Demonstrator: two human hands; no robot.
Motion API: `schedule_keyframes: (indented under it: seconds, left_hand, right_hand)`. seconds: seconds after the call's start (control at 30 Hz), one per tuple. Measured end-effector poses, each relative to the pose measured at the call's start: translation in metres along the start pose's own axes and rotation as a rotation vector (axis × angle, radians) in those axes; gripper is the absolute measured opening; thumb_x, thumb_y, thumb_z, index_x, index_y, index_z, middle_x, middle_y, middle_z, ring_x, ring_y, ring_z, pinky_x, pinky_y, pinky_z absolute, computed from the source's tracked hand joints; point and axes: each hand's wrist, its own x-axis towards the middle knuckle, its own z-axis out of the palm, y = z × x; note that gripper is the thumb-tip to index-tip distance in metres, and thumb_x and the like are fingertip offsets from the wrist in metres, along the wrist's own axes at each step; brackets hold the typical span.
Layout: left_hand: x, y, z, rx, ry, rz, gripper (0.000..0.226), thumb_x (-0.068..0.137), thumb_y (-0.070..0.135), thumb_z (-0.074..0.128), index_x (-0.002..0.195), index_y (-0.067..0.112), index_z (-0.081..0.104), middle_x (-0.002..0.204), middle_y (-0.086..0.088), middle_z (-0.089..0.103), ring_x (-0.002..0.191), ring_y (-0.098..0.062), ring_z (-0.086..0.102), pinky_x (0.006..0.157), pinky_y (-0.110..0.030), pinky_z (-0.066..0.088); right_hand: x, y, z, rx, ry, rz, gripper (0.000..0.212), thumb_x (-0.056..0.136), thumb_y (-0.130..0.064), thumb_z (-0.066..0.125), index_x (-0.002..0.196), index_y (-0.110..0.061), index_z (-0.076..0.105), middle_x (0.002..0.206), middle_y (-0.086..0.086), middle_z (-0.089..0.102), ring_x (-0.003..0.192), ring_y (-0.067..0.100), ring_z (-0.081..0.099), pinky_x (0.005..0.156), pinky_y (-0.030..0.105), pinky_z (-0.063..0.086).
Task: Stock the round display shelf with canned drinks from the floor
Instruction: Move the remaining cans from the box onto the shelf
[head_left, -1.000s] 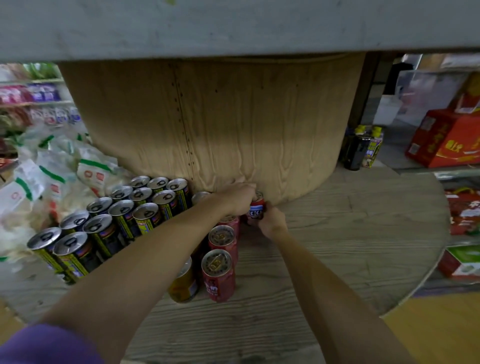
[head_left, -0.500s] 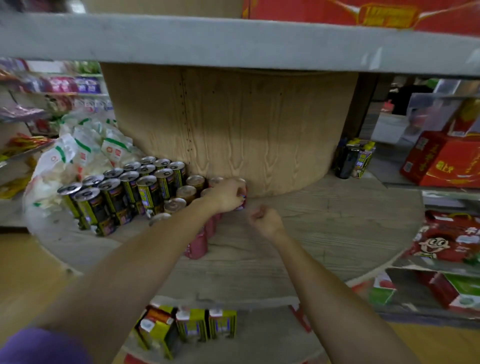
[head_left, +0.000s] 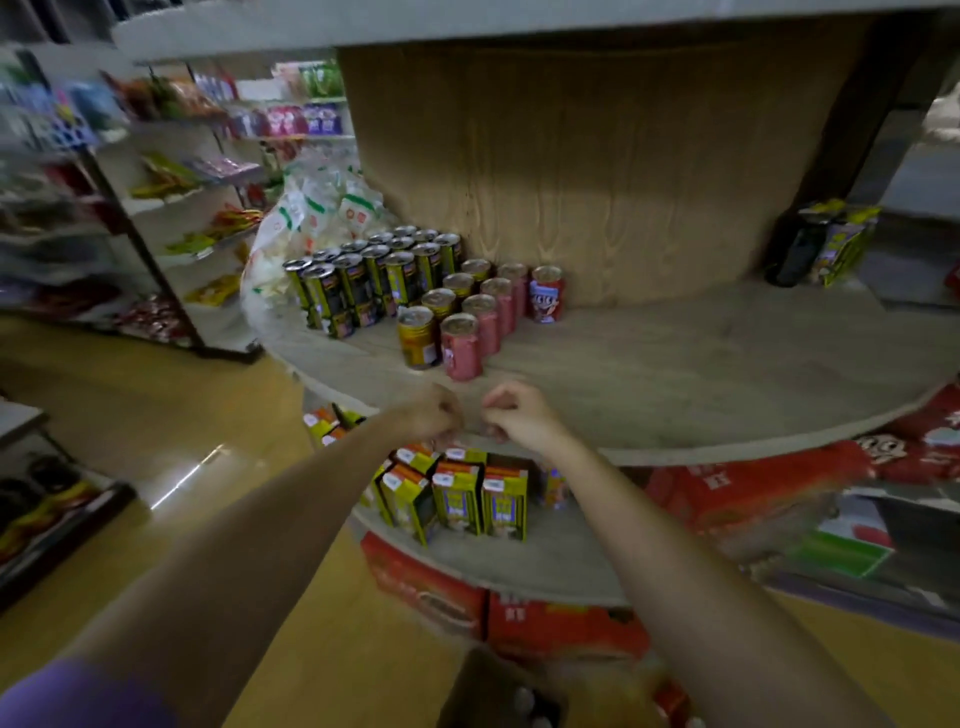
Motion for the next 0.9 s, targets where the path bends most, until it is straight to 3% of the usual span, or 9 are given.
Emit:
schedule_keyframes:
  seconds: [0.1,0.17,0.27,0.33,0.4,0.57,0.8,0.9]
  left_hand:
    - [-0.029,-0.028,0.02,0.0,-0.047,-0.049,0.019,0.092,0.007,0.056,0.074,0.009,0.063,0.061,-0.006,0.062,0.042,-0.008,0.057,0.043,-0.018,0.046]
    - [-0.049,-0.047,0.035,0.002,-0.049,-0.041,0.02,0.092,0.007,0.056,0.075,0.009,0.066,0.06,-0.004,0.062,0.043,-0.006,0.056,0.045,-0.019,0.047]
    - [-0.086,-0.076,0.062,0.008,-0.085,-0.025,0.028,0.092,0.005,0.055,0.065,0.008,0.063,0.057,-0.002,0.055,0.044,-0.004,0.049,0.054,-0.024,0.042]
    - [-0.11,-0.095,0.082,0.001,-0.107,-0.036,0.022,0.09,0.003,0.056,0.069,0.002,0.064,0.062,-0.003,0.054,0.054,-0.01,0.048,0.058,-0.026,0.04]
    - [-0.13,-0.116,0.104,-0.049,-0.1,-0.084,0.016,0.088,0.004,0.059,0.074,0.007,0.065,0.068,-0.004,0.058,0.064,-0.015,0.054,0.062,-0.029,0.046]
    - [-0.175,-0.155,0.172,-0.201,-0.041,-0.182,0.019,0.085,0.002,0.055,0.078,0.012,0.069,0.084,-0.01,0.066,0.081,-0.022,0.059,0.063,-0.026,0.035]
    - [-0.202,-0.188,0.245,-0.341,-0.141,-0.387,0.026,0.09,0.006,0.048,0.111,0.006,0.063,0.118,-0.015,0.063,0.11,-0.033,0.06,0.088,-0.034,0.048]
    - [-0.196,-0.198,0.272,-0.368,-0.161,-0.429,0.031,0.094,0.009,0.047,0.122,0.006,0.059,0.125,-0.016,0.062,0.115,-0.033,0.058,0.092,-0.035,0.046]
  right_hand:
    - [-0.031,0.012,0.03,-0.083,-0.039,-0.017,0.019,0.084,-0.005,0.065,0.077,-0.022,0.06,0.071,-0.005,0.062,0.062,0.012,0.059,0.067,0.031,0.049]
    - [-0.055,0.023,0.052,-0.129,-0.042,0.015,0.006,0.085,-0.012,0.065,0.085,-0.018,0.066,0.075,-0.004,0.063,0.069,0.016,0.062,0.066,0.028,0.05]
    - [-0.089,0.05,0.09,-0.167,-0.032,0.145,0.009,0.086,-0.017,0.065,0.094,-0.014,0.065,0.085,0.004,0.066,0.073,0.021,0.063,0.061,0.025,0.053]
    - [-0.115,0.068,0.114,-0.162,-0.019,0.242,0.01,0.083,-0.015,0.067,0.091,-0.015,0.063,0.092,0.008,0.068,0.085,0.026,0.066,0.073,0.033,0.056]
    - [-0.143,0.084,0.135,-0.184,-0.022,0.311,0.011,0.083,-0.011,0.066,0.092,-0.016,0.062,0.102,0.007,0.067,0.095,0.026,0.064,0.076,0.029,0.048]
    - [-0.204,0.126,0.171,-0.284,0.063,0.412,0.012,0.082,-0.014,0.068,0.091,-0.019,0.062,0.099,0.004,0.068,0.088,0.022,0.061,0.07,0.032,0.046]
    - [-0.232,0.175,0.191,-0.424,-0.094,0.448,0.016,0.082,-0.005,0.061,0.094,-0.015,0.063,0.094,-0.002,0.06,0.09,0.017,0.057,0.072,0.026,0.039]
    - [-0.22,0.198,0.203,-0.448,-0.18,0.451,0.017,0.083,-0.009,0.062,0.097,-0.018,0.061,0.101,-0.001,0.06,0.092,0.017,0.057,0.076,0.029,0.045]
